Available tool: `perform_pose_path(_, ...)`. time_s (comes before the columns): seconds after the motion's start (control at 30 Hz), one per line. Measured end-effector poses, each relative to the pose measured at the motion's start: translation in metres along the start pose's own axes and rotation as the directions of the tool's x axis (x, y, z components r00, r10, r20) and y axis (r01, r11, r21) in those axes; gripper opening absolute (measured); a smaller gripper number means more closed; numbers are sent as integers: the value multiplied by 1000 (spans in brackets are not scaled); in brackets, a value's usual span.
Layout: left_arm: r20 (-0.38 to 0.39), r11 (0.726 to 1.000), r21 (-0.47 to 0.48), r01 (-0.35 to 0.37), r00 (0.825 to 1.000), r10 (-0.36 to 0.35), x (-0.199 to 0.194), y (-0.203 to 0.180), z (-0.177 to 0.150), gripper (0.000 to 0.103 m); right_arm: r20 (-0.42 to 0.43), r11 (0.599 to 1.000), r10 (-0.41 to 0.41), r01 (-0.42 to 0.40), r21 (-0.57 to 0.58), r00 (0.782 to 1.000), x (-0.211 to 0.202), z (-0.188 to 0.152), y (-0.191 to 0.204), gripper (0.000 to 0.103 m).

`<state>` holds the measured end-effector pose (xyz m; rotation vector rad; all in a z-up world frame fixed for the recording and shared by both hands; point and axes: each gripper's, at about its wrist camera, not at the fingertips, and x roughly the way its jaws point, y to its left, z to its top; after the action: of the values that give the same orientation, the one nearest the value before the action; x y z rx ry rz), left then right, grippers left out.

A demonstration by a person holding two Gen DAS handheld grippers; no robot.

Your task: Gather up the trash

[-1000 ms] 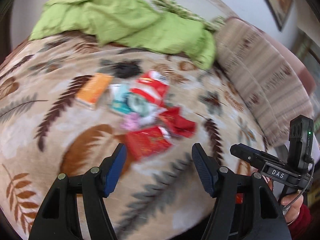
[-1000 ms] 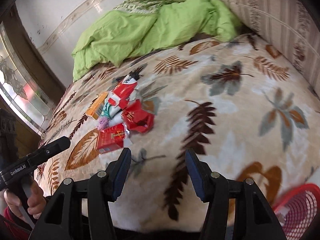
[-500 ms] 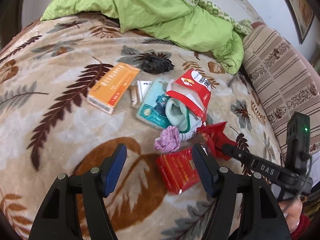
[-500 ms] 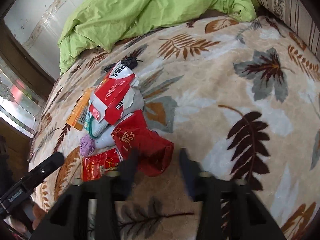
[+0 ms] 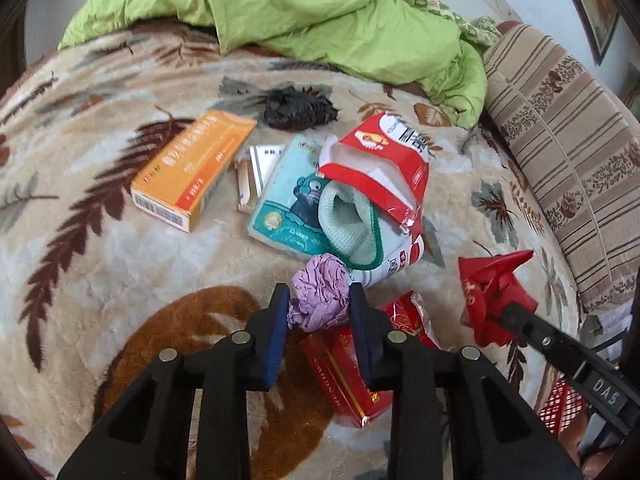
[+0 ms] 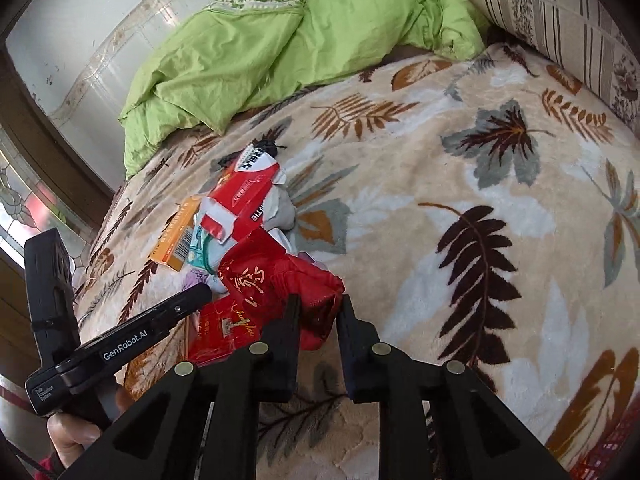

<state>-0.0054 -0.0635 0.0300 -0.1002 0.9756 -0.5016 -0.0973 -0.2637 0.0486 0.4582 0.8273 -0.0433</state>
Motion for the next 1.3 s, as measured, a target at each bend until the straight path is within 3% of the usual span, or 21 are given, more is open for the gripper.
perform_pose_path(0.17, 53, 1000, 1, -24, 998, 24, -19, -1, -8, 28, 70, 1000, -18, 20, -21, 997, -14, -1, 5, 18)
perform_pose_path(0.47, 157, 993, 46, -108, 983, 100, -58, -11, -25, 28, 105, 1000, -11, 13, -14, 994, -27, -11, 11, 18)
perform_pose_path(0.73, 171, 988, 62, -142, 977, 130, -82, -16, -51, 28, 130, 999, -2, 8, -43, 992, -39, -24, 21, 18)
perform_pose_path(1.3, 212, 982, 64, -180, 964, 163, -79, -15, -46, 28, 117, 999, -3, 9, -48, 993, -33, -25, 28, 18)
